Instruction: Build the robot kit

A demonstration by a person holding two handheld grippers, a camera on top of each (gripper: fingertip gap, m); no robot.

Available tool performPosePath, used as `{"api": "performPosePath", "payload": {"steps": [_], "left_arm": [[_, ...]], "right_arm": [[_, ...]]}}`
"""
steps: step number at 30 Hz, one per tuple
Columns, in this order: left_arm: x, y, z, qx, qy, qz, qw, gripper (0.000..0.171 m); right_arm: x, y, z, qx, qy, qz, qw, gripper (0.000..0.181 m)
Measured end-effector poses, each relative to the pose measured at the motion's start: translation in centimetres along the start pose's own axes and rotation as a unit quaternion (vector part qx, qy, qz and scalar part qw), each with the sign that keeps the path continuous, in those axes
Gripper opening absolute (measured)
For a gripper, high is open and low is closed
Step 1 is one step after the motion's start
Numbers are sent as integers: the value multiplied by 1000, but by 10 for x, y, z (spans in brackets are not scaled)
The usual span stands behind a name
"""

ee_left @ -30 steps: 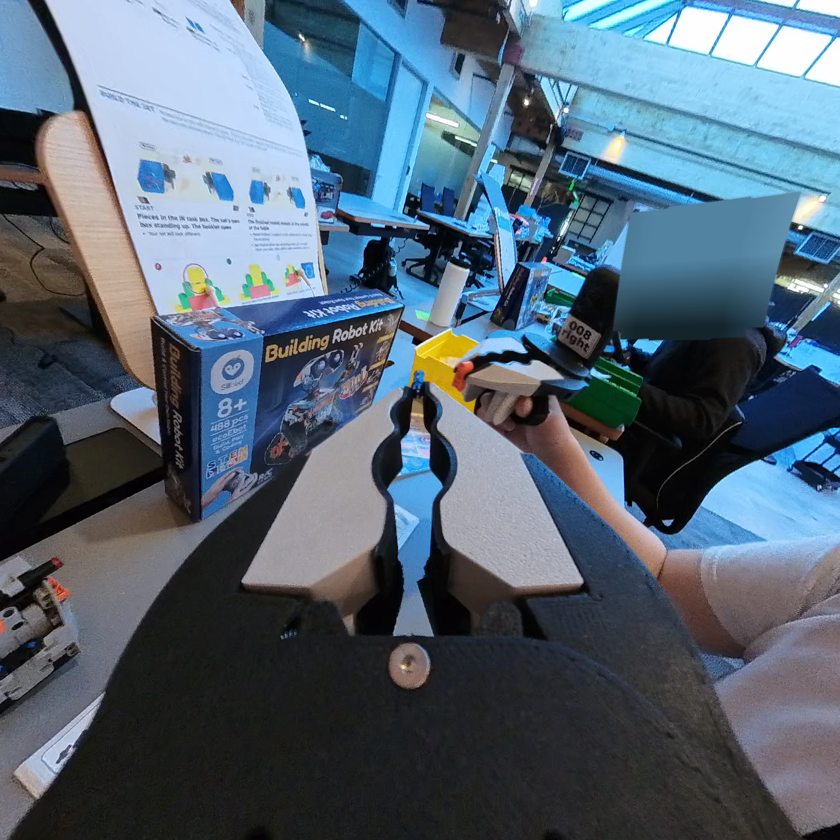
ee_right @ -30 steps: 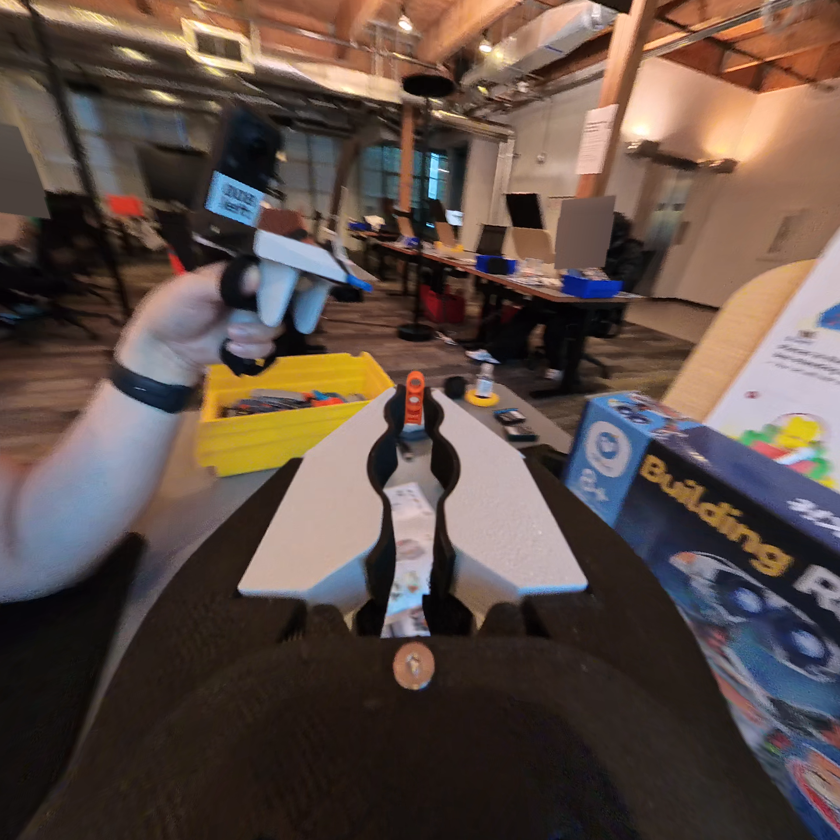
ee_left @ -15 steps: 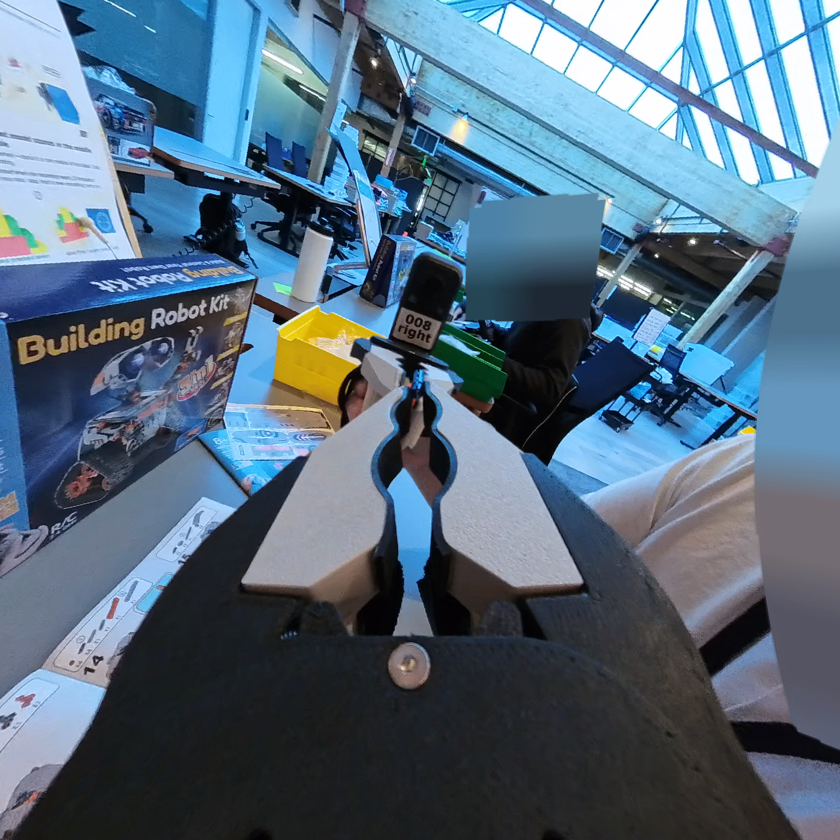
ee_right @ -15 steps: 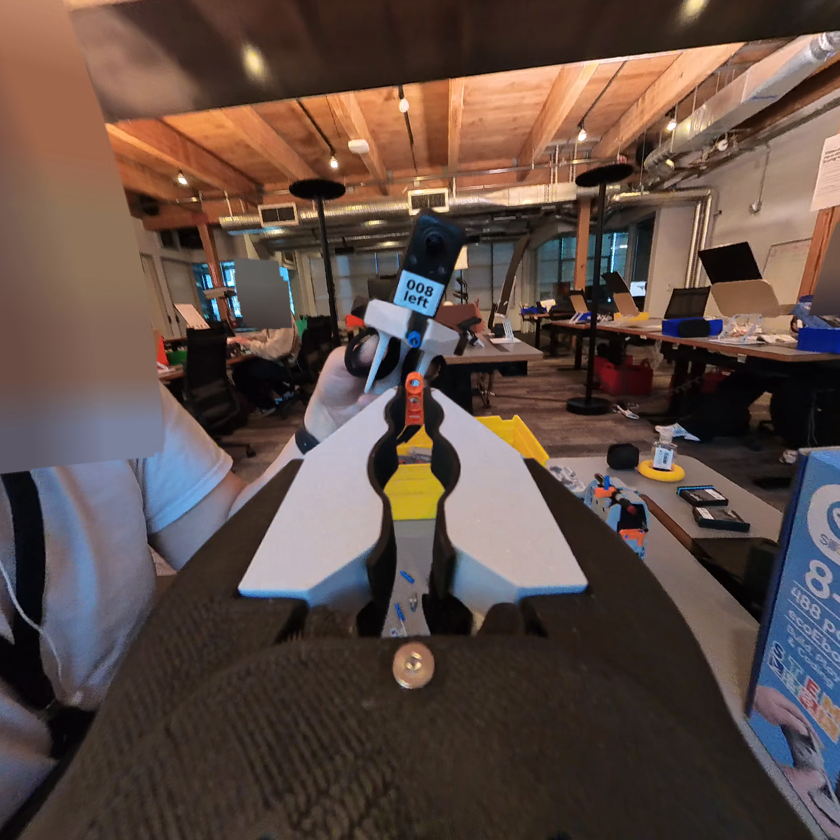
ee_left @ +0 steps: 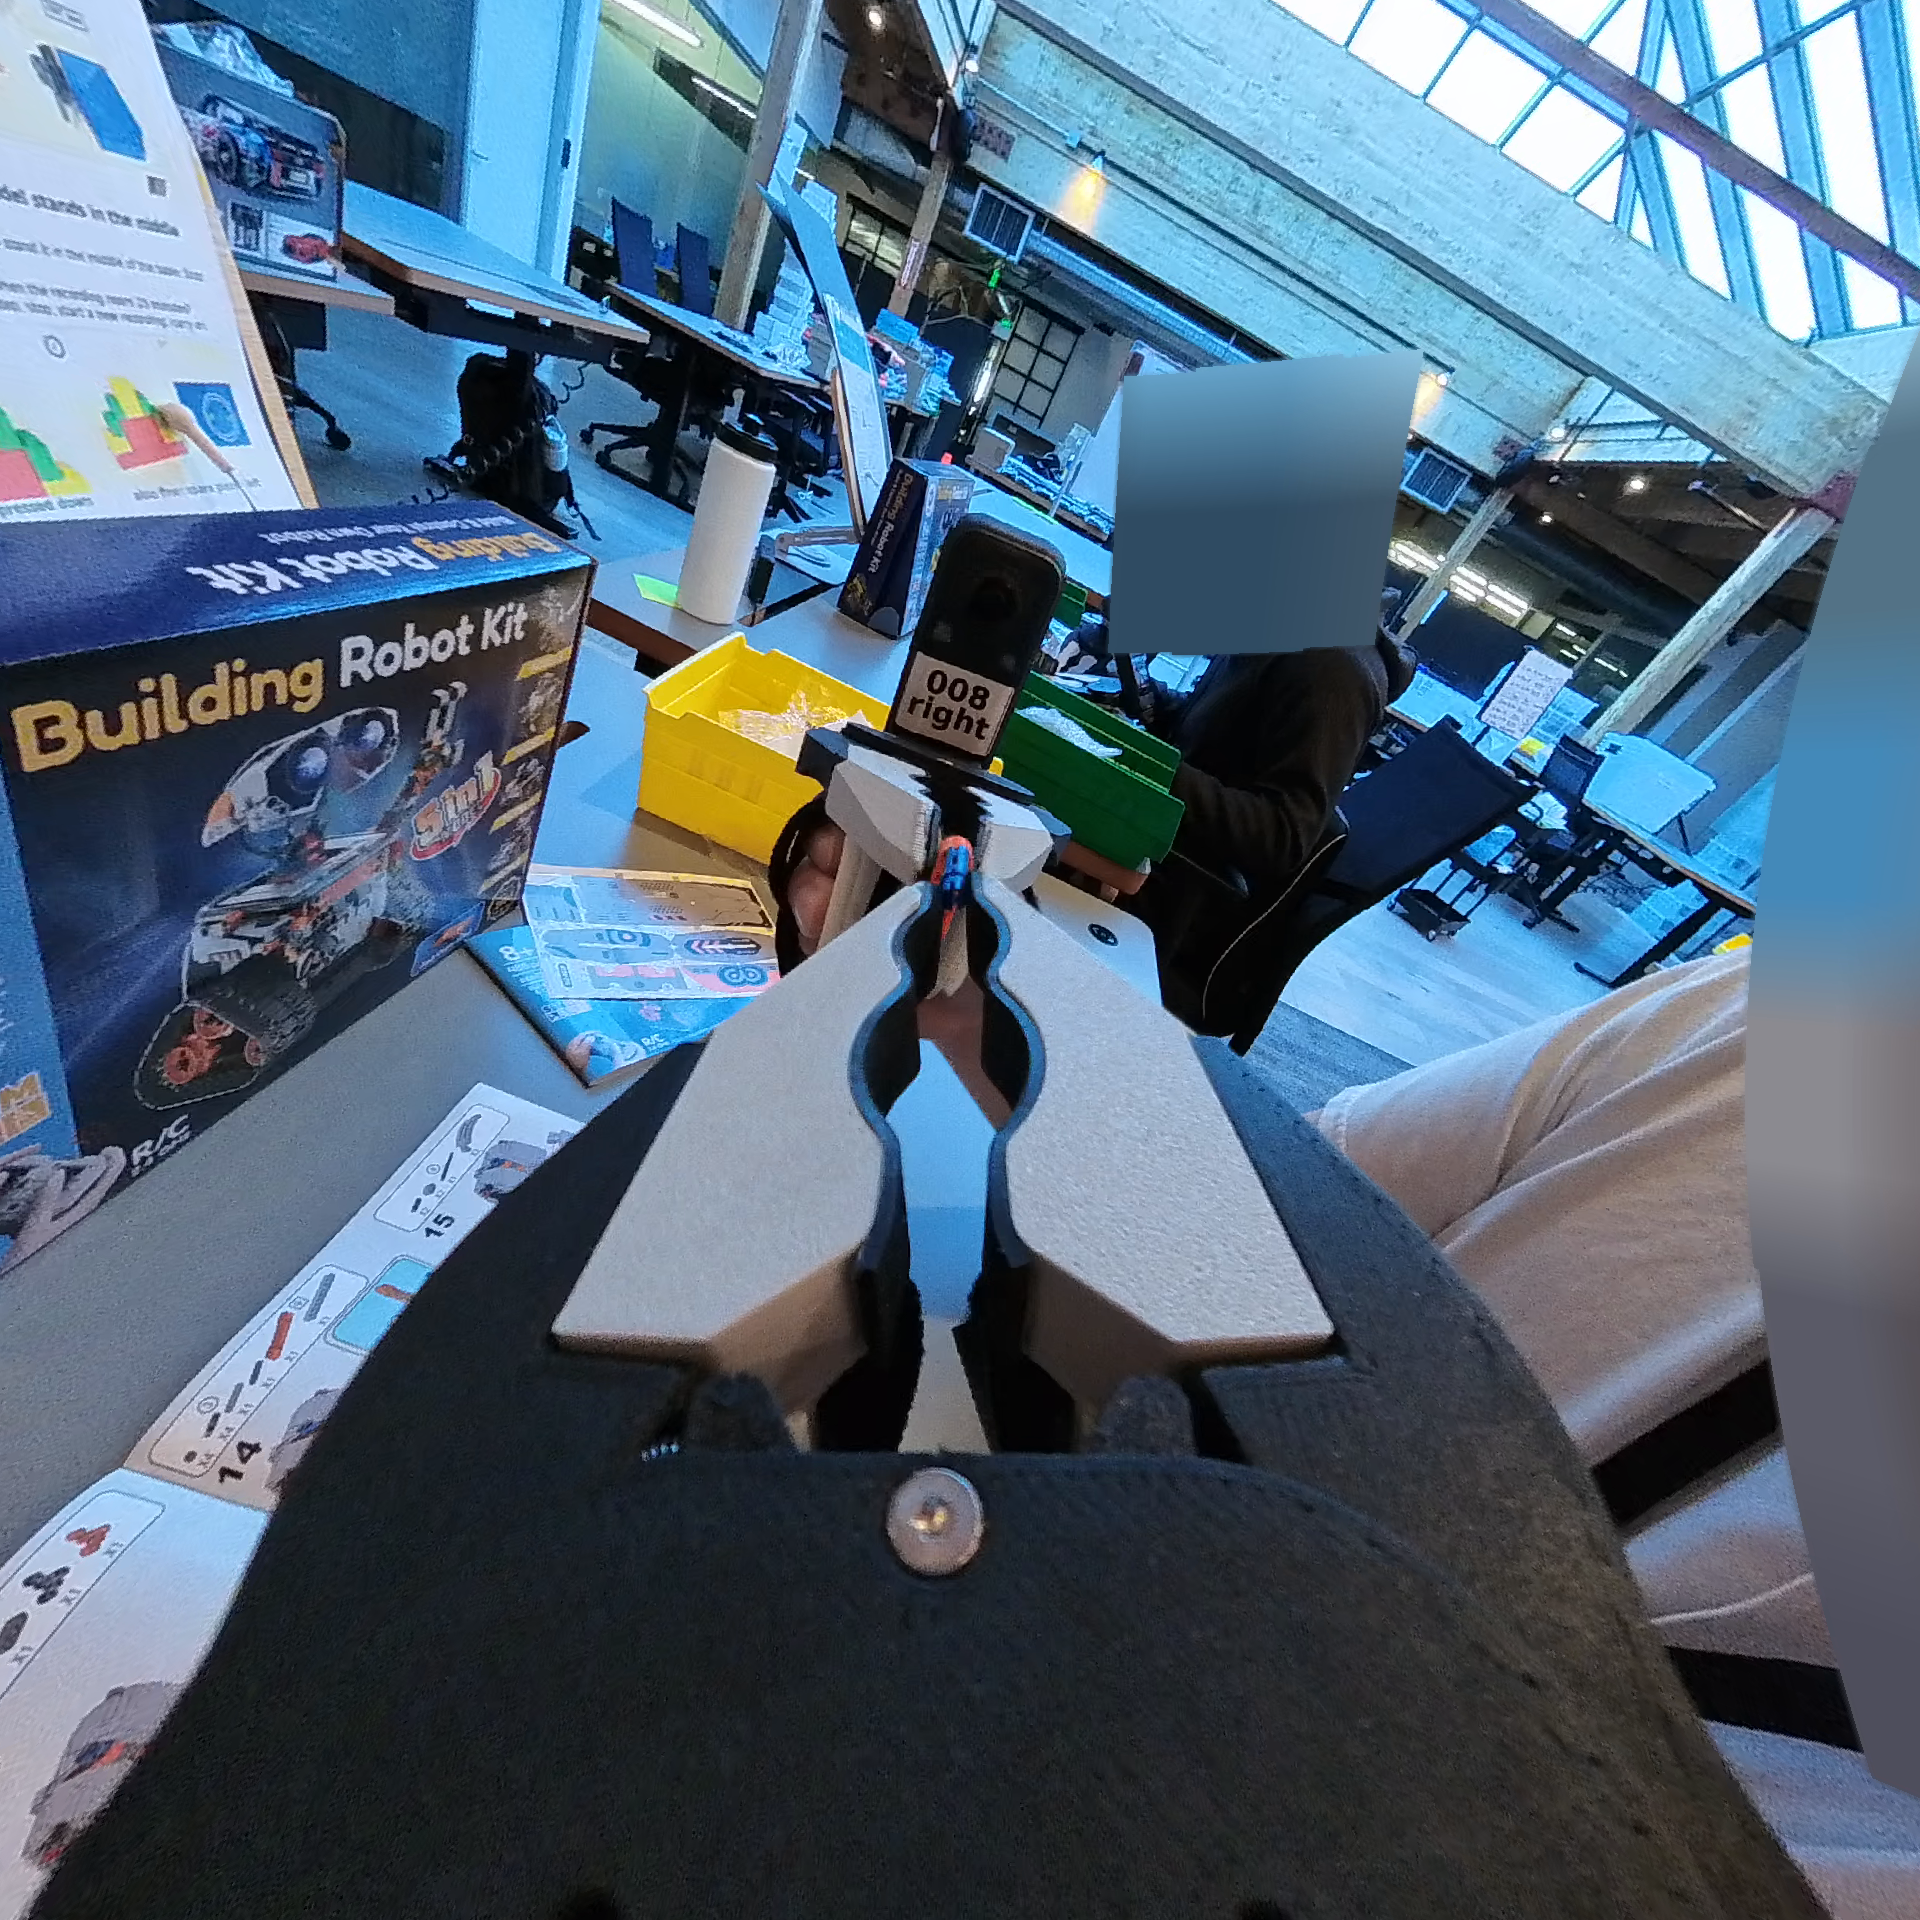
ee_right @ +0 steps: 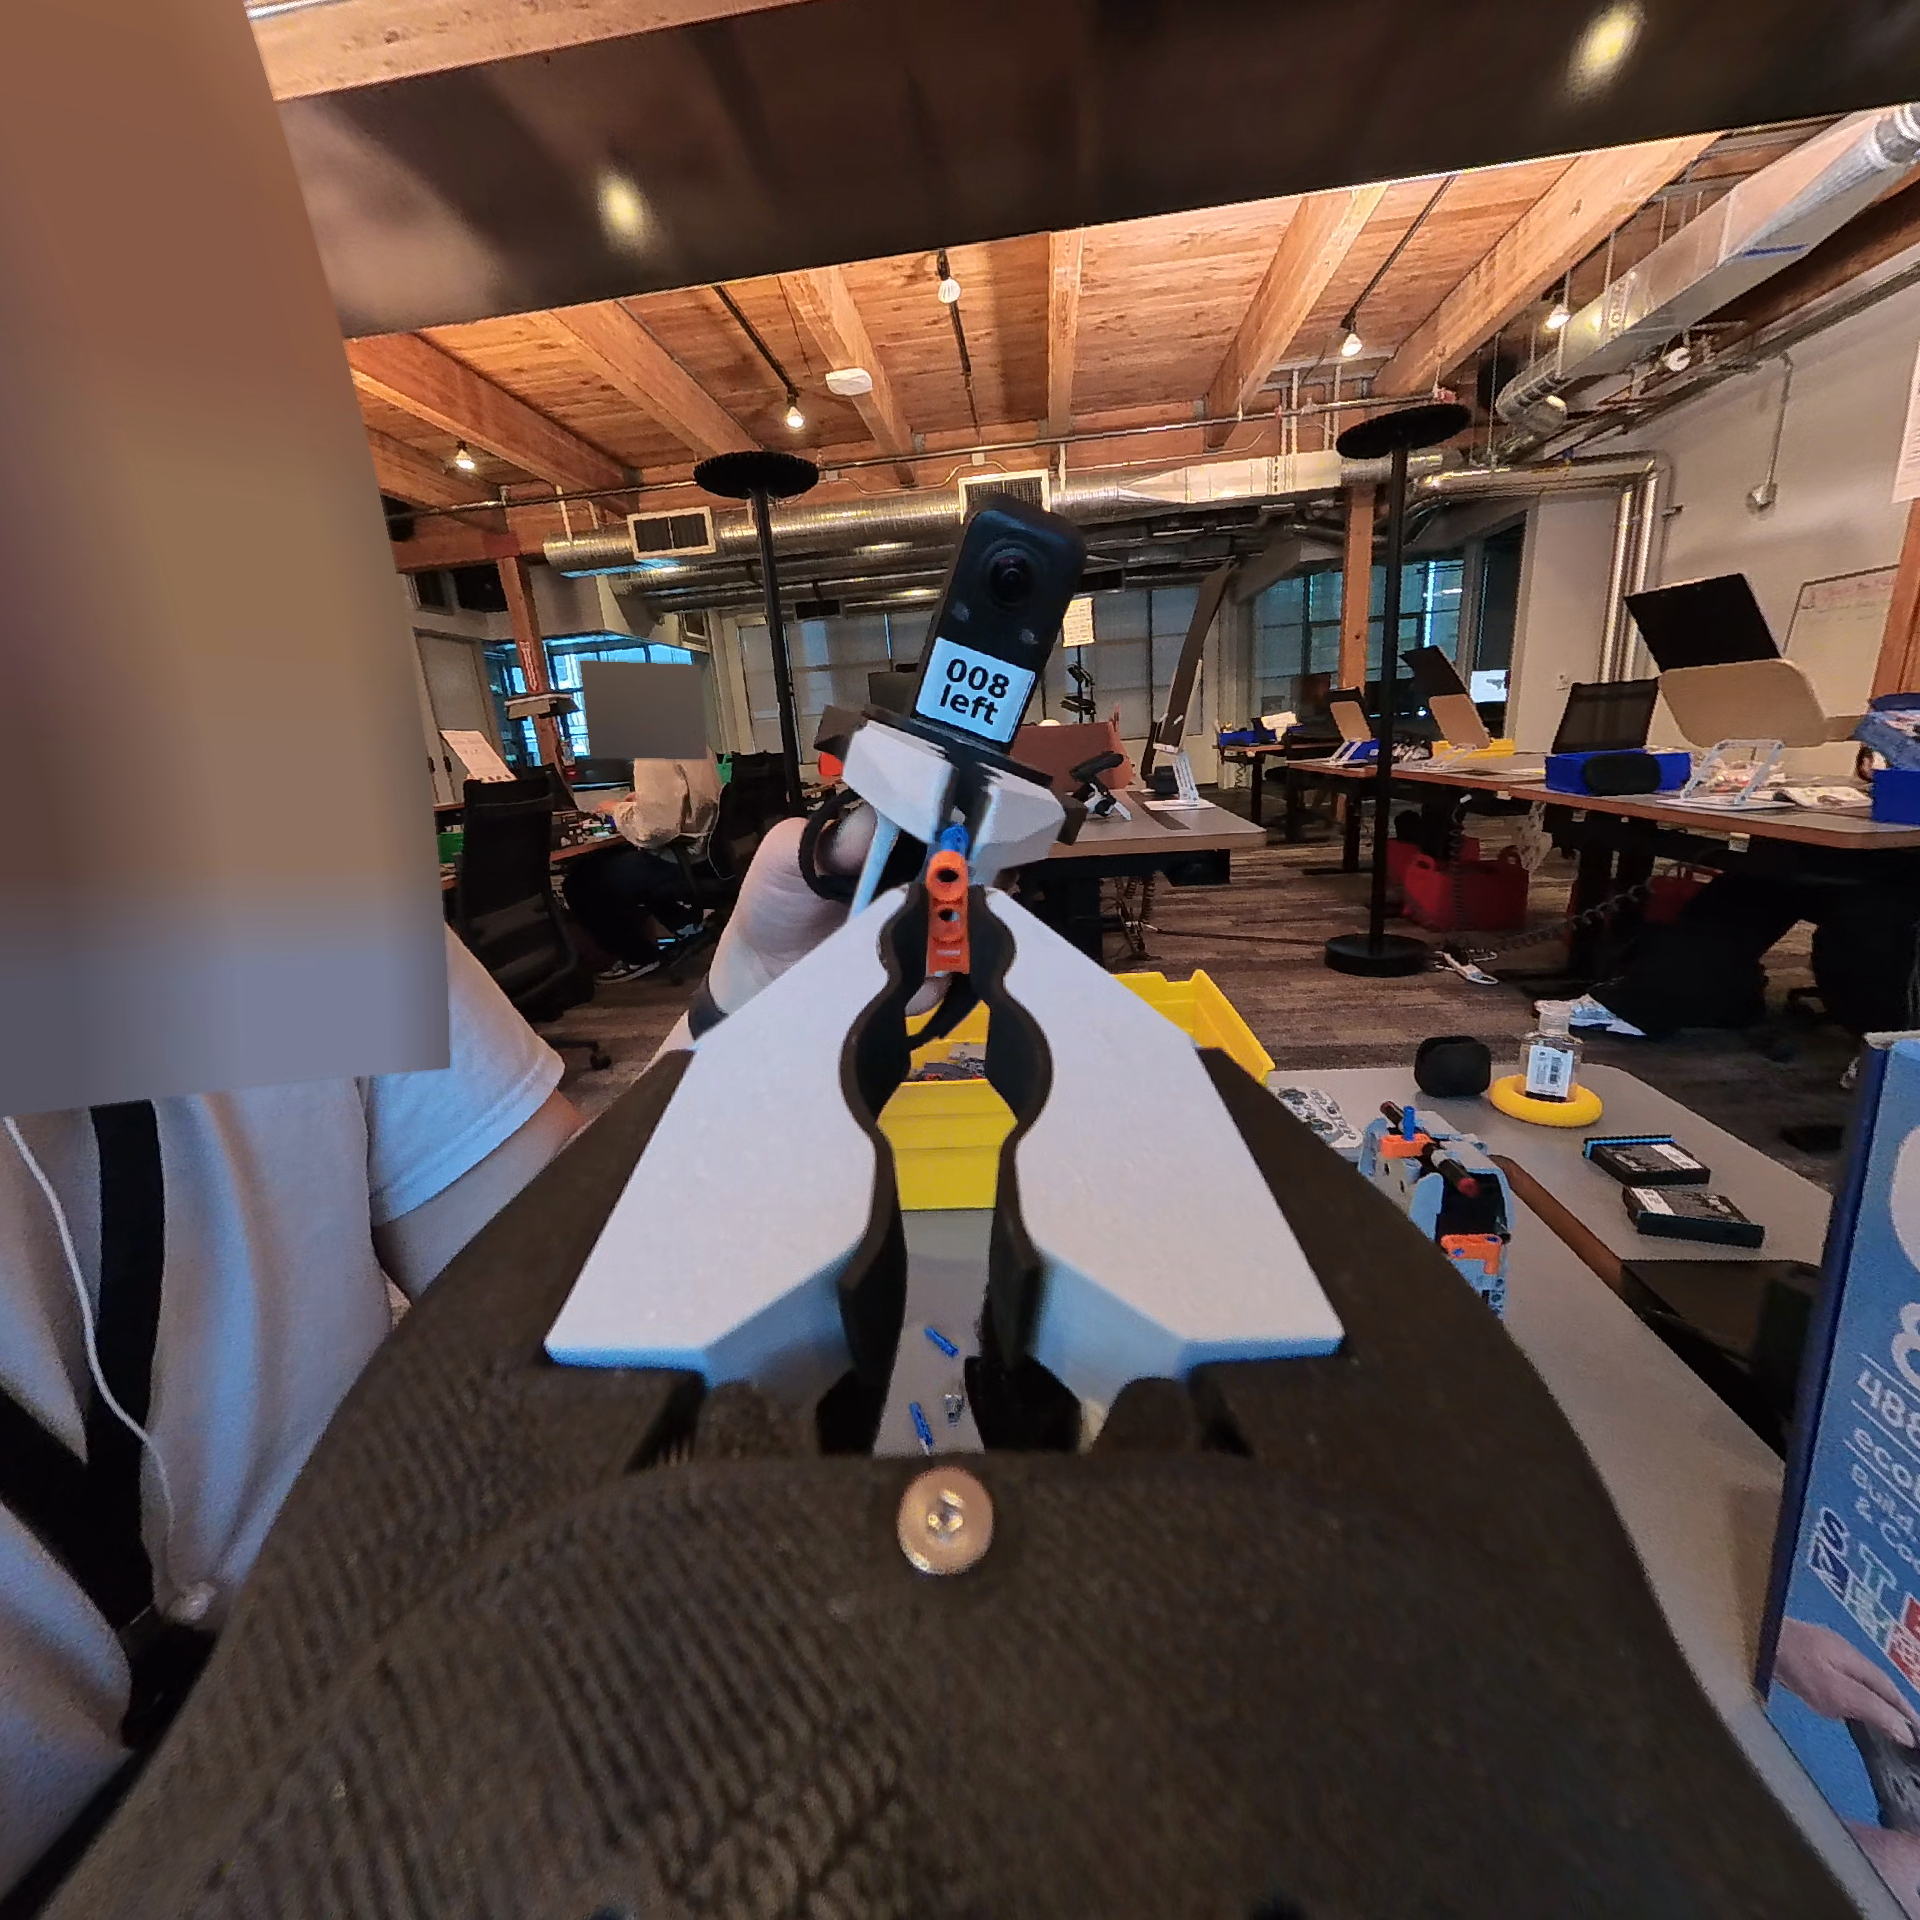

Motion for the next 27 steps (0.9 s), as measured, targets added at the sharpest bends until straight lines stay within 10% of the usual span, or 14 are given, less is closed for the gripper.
{"api": "performPosePath", "payload": {"steps": [27], "left_arm": [[-8,-5,2,-7,-9,26,1000,2]], "right_arm": [[1,-1,1,-28,-21,28,999,6]]}}
Point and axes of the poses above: each gripper's, where its closed fingertips meet, z back along the fingers, y out of its top, x = y × z across the jaws, the point moved 9 cm from there along z, back along the fingers, and after that the axes turned 13 degrees about -y, right-handed, at the moved point
